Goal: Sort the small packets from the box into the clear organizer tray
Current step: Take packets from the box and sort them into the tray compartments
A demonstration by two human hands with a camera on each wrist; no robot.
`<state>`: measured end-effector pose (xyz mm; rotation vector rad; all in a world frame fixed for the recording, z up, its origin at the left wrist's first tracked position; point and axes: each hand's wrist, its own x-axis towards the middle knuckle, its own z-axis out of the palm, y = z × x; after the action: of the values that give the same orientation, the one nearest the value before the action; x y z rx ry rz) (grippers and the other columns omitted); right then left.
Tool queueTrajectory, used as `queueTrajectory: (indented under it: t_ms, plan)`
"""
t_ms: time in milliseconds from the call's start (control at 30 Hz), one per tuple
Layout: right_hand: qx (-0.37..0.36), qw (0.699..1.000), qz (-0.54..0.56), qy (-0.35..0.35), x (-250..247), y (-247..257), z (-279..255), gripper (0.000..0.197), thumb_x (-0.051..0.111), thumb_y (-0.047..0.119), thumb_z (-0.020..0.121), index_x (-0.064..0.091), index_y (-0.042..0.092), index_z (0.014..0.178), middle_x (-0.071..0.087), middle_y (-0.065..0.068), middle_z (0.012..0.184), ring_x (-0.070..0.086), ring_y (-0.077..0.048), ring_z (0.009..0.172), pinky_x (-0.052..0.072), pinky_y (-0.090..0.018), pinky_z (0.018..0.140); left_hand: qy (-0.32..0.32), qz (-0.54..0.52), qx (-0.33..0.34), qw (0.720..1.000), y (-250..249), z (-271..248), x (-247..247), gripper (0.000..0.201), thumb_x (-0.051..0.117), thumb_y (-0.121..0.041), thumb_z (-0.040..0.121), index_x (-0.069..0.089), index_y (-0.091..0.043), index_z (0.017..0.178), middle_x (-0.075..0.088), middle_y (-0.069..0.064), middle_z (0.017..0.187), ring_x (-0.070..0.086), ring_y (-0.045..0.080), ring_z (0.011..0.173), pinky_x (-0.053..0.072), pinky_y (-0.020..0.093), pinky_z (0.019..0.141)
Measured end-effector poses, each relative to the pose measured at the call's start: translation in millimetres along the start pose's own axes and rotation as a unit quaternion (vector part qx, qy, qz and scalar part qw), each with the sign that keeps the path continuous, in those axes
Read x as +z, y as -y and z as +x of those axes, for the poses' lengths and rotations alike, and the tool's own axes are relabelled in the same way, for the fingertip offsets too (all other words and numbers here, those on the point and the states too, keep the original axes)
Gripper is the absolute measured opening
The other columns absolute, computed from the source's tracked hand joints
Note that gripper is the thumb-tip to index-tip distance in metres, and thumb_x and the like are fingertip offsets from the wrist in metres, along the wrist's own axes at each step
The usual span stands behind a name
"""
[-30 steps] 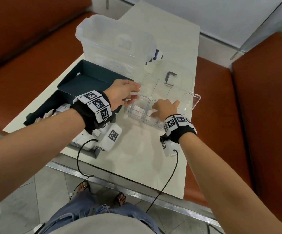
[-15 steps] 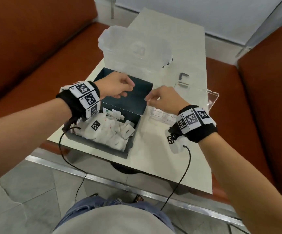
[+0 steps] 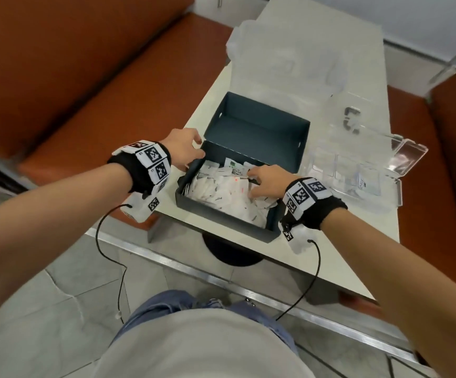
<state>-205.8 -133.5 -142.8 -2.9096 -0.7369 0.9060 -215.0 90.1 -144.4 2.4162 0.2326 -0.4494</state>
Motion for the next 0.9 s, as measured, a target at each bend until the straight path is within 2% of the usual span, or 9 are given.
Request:
queueTrajectory:
  t_ms: [67, 133, 233, 300, 400, 567, 667, 767, 900]
  plan:
    - [0.007, 1.000, 0.018, 0.006, 0.3, 3.7, 5.5, 0.053, 0.062, 0.027, 0.090, 0.046, 0.007, 0.137, 0.056, -0.012, 0.127, 0.054, -0.030, 0.116, 0.044, -0.028, 0.086, -0.019, 0.012, 0.001, 1.000, 1.1, -0.4, 0.2, 0.026, 0.054, -0.016, 0.098, 0.058, -0.002, 0.119, 0.063, 0.017, 0.107, 0.067, 0.029, 0.075, 0.059, 0.031, 0.054]
    - [0.008, 0.999, 0.036, 0.005, 0.5, 9.6, 10.4, 0.057, 0.060, 0.024, 0.090, 0.040, 0.010, 0.142, 0.054, -0.013, 0.130, 0.053, -0.029, 0.118, 0.039, -0.024, 0.082, -0.056, 0.033, -0.005, 0.998, 0.9, 0.6, 2.0, 0.024, 0.053, -0.015, 0.097, 0.063, 0.002, 0.110, 0.065, 0.020, 0.103, 0.069, 0.034, 0.077, 0.060, 0.039, 0.067]
    - [0.003, 0.998, 0.055, -0.009, -2.5, 20.6, 17.9, 0.060, 0.061, 0.027, 0.090, 0.039, 0.011, 0.144, 0.052, -0.012, 0.136, 0.049, -0.027, 0.123, 0.037, -0.025, 0.089, -0.075, 0.004, -0.019, 0.997, 2.6, 5.3, 4.0, 0.023, 0.056, -0.015, 0.095, 0.063, 0.004, 0.107, 0.067, 0.022, 0.099, 0.070, 0.036, 0.080, 0.060, 0.045, 0.075]
    - [0.004, 0.997, 0.075, -0.022, -5.8, 26.2, 22.2, 0.053, 0.063, 0.028, 0.090, 0.047, 0.011, 0.138, 0.055, -0.011, 0.131, 0.053, -0.025, 0.115, 0.038, -0.024, 0.084, -0.054, -0.035, -0.028, 0.998, 3.3, 8.3, 2.1, 0.019, 0.060, -0.012, 0.094, 0.063, 0.003, 0.105, 0.067, 0.021, 0.096, 0.071, 0.035, 0.076, 0.061, 0.045, 0.069]
    - [0.007, 0.992, 0.119, -0.032, -10.0, 31.6, 24.9, 0.042, 0.068, 0.025, 0.087, 0.059, 0.009, 0.125, 0.059, -0.008, 0.121, 0.054, -0.017, 0.093, 0.042, -0.024, 0.077, -0.017, -0.093, -0.046, 0.994, 5.0, 9.3, -4.6, 0.016, 0.067, -0.012, 0.091, 0.059, -0.007, 0.103, 0.064, 0.013, 0.087, 0.069, 0.029, 0.066, 0.059, 0.036, 0.049]
    - [-0.015, 0.993, 0.116, -0.007, -11.1, 40.7, 23.6, 0.043, 0.071, 0.019, 0.083, 0.058, 0.014, 0.123, 0.061, -0.006, 0.114, 0.057, -0.017, 0.084, 0.046, -0.026, 0.074, 0.015, -0.121, -0.056, 0.991, 6.8, 8.0, -7.8, 0.022, 0.069, -0.018, 0.090, 0.056, -0.012, 0.107, 0.062, 0.010, 0.083, 0.067, 0.025, 0.067, 0.058, 0.032, 0.045]
    - [-0.032, 0.996, 0.082, -0.011, -6.2, 50.0, 21.9, 0.056, 0.073, 0.028, 0.083, 0.052, 0.013, 0.133, 0.056, -0.008, 0.124, 0.057, -0.021, 0.102, 0.044, -0.027, 0.084, 0.009, -0.117, -0.052, 0.992, 7.7, 8.8, -6.4, 0.021, 0.068, -0.019, 0.091, 0.056, -0.012, 0.107, 0.062, 0.007, 0.081, 0.067, 0.023, 0.066, 0.056, 0.029, 0.044]
    - [-0.058, 0.998, 0.017, -0.022, 0.0, 57.4, 22.3, 0.060, 0.067, 0.033, 0.088, 0.047, 0.008, 0.139, 0.050, -0.010, 0.138, 0.048, -0.025, 0.125, 0.038, -0.029, 0.098, 0.006, -0.117, -0.052, 0.992, 9.5, 10.0, -5.8, 0.022, 0.068, -0.021, 0.090, 0.057, -0.013, 0.107, 0.063, 0.006, 0.080, 0.067, 0.022, 0.067, 0.059, 0.032, 0.053]
    - [-0.092, 0.994, -0.043, -0.038, 2.2, 66.6, 22.3, 0.046, 0.062, 0.029, 0.092, 0.055, 0.005, 0.130, 0.058, -0.014, 0.128, 0.052, -0.029, 0.120, 0.039, -0.032, 0.097, 0.012, -0.130, -0.055, 0.990, 10.1, 9.3, -6.4, 0.024, 0.070, -0.021, 0.089, 0.058, -0.012, 0.108, 0.066, 0.009, 0.085, 0.070, 0.026, 0.074, 0.061, 0.038, 0.064]
